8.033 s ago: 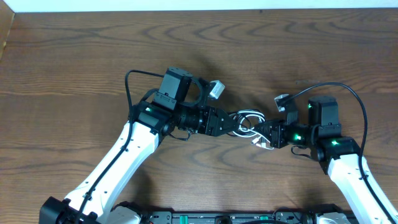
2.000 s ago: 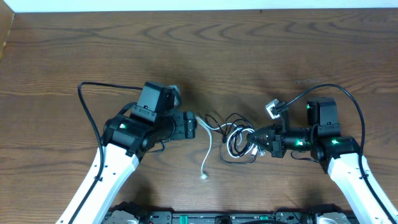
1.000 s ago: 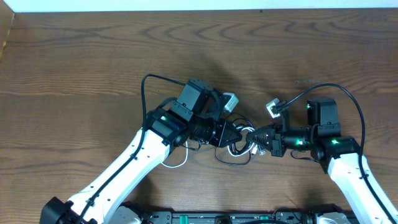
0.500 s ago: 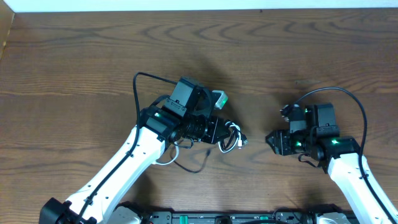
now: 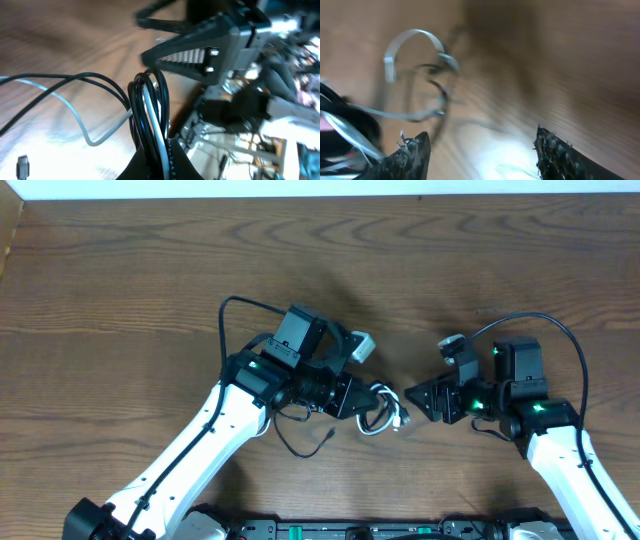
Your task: Untangle cables
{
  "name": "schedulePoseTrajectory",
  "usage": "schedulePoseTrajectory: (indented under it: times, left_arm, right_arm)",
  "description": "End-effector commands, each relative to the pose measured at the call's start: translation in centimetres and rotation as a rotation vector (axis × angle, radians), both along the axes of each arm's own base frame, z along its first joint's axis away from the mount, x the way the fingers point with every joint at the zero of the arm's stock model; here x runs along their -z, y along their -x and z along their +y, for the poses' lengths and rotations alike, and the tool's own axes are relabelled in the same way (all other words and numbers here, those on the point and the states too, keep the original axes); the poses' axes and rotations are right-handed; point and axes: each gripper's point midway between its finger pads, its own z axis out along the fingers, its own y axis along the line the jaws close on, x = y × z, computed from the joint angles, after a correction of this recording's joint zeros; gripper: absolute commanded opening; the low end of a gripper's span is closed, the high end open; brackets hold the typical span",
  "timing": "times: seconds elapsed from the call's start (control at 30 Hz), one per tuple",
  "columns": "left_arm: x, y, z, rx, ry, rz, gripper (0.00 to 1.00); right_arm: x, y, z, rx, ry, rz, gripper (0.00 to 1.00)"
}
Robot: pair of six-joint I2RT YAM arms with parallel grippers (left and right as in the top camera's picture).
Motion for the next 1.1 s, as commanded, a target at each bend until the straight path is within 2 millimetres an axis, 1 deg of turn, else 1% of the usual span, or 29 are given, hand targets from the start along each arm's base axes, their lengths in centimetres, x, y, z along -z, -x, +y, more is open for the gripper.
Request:
schedulePoseTrajectory:
  times: [0.0,0.07,0.23,0.27,0.3,0.37,0.47,0.57,0.63,0.7,0.73,0.8,0.83,0.9,0.97,1.0,1.03,1.07]
  left_arm:
    - [-3.6,2.3,-1.3,0.18,0.205,-0.049,0.08]
    - [-4.4,2.5,-1.6,0.212,0.257,-0.061,0.07]
    - [-5.3,1.7,-2.1,0.221,0.296,-0.134,0.08]
    - [-5.5,1.5,-2.3,0.223,0.305,-0.154,0.08]
    - [-5.6,1.3,-2.4,0.224,0.312,-0.168,0.07]
    - [-6.0,1.0,-2.6,0.227,0.326,-0.196,0.08]
    - [-6.6,0.3,-2.9,0.214,0.348,-0.231,0.08]
    - [-6.9,-0.8,-3.2,0.169,0.34,-0.255,0.08]
    - [-6.7,-1.6,-3.1,0.14,0.32,-0.274,0.08]
    - [-6.3,-2.7,-2.8,0.085,0.282,-0.28,0.08]
    - [-6.1,-3.0,-2.6,0.067,0.271,-0.282,0.08]
    - [-5.9,-3.9,-2.1,0.025,0.252,-0.276,0.08]
    - [-5.8,-4.3,-1.8,0.002,0.241,-0.269,0.08]
    - [-5.6,-5.1,-1.1,-0.042,0.228,-0.247,0.08]
    - [-5.4,-5.7,-0.4,-0.075,0.22,-0.23,0.08]
    - [-5.2,-6.2,0.4,-0.104,0.208,-0.207,0.08]
    - [-4.9,-6.3,0.7,-0.118,0.195,-0.195,0.08]
    - [-4.5,-6.4,1.1,-0.133,0.178,-0.183,0.09]
  right_arm:
    - [-1.9,1.0,1.7,-0.097,-0.123,-0.015,0.64]
    - [-1.9,1.1,1.7,-0.08,-0.133,0.009,0.64]
    - [-2.5,1.6,2.3,-0.044,-0.214,0.115,0.63]
    - [-2.7,1.8,2.5,-0.042,-0.231,0.138,0.62]
    - [-2.8,2.0,2.7,-0.038,-0.245,0.158,0.58]
    - [-2.6,2.3,2.8,-0.01,-0.258,0.214,0.43]
    - [-2.1,3.1,2.6,0.061,-0.277,0.356,0.25]
    - [-1.6,4.1,2.5,0.137,-0.293,0.504,0.17]
    - [-1.3,4.7,2.5,0.154,-0.29,0.557,0.13]
    - [-1.1,5.2,2.5,0.156,-0.281,0.584,0.08]
    - [-1.0,5.3,2.5,0.151,-0.277,0.581,0.07]
    - [-0.8,5.3,2.3,0.135,-0.254,0.551,0.01]
    - [-0.3,5.3,2.0,0.139,-0.224,0.536,0.01]
    - [1.4,5.3,0.6,0.196,-0.112,0.528,0.01]
    - [3.7,5.5,-1.9,0.3,0.053,0.539,0.01]
    - [5.1,5.8,-4.1,0.373,0.185,0.541,0.01]
    - [5.8,6.1,-5.4,0.412,0.263,0.542,0.01]
    - [6.2,6.3,-6.2,0.433,0.307,0.542,0.01]
